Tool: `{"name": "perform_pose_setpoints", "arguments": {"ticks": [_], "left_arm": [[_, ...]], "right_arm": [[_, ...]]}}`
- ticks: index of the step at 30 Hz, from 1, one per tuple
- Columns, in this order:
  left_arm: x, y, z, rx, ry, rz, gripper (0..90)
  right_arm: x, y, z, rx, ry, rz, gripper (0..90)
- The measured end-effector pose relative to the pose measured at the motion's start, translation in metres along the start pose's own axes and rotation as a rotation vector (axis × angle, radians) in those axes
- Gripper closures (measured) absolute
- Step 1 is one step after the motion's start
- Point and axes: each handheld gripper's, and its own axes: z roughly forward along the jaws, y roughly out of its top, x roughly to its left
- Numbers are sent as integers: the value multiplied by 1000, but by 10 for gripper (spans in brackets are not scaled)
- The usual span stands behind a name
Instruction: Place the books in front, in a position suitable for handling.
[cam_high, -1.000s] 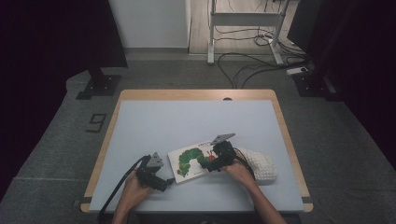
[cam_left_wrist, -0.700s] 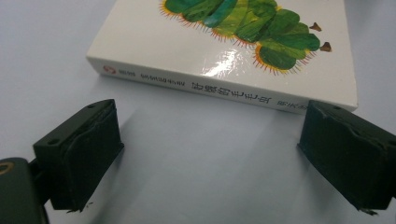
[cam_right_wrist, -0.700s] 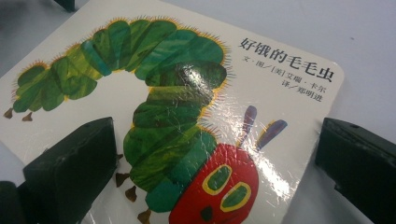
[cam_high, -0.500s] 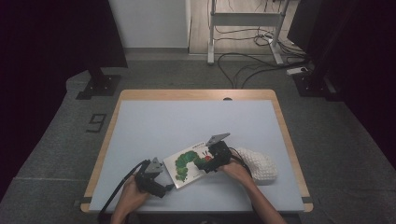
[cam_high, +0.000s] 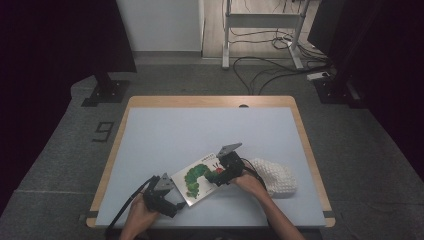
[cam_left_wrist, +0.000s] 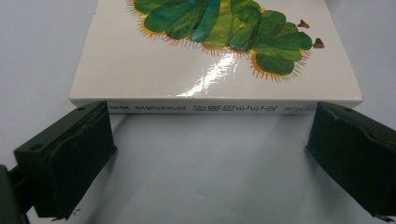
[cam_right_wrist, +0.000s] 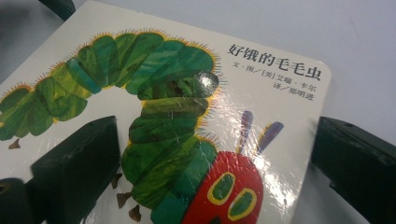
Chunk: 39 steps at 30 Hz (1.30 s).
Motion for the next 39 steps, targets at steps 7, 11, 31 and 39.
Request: {"name": "perform_pose_setpoints", "arguments": {"ticks": [7, 11, 31, 39], "left_arm": [[2, -7, -7, -3, 32, -19, 0], [8, -15, -15, 0, 61, -45, 0], [14, -25, -21, -5, 76, -96, 0], [14, -25, -21, -2, 77, -91, 0]], "right_arm": [[3, 4, -13, -11, -61, -23, 23], [3, 4, -22, -15, -79, -24, 51], [15, 7, -84, -48, -170, -54, 38], [13, -7, -109, -54, -207, -17, 64]]}}
